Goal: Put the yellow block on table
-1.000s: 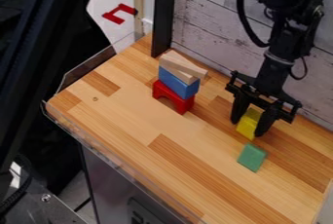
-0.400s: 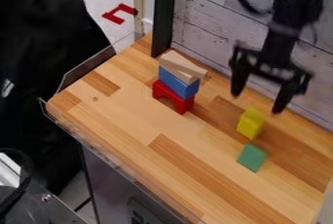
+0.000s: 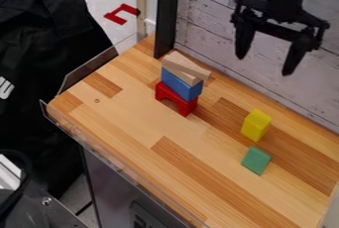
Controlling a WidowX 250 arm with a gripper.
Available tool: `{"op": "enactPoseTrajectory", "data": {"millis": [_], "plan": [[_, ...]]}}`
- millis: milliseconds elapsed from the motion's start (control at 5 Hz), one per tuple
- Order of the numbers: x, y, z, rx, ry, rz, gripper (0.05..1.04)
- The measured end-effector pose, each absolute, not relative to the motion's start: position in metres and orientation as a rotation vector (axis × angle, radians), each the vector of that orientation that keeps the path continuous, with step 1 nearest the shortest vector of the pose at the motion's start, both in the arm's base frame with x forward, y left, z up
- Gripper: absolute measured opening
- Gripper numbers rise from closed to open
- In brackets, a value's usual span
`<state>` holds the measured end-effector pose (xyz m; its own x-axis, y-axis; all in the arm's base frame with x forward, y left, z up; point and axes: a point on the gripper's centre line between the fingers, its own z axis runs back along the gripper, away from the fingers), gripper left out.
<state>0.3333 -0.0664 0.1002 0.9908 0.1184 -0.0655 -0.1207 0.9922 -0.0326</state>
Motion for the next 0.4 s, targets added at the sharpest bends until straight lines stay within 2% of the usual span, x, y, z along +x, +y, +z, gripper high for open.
{"op": "enactPoseTrajectory", "data": {"millis": [400], "plan": [[0.3282,-0.0447,0.0952,-0.054,0.107,0.148,1.000]]}}
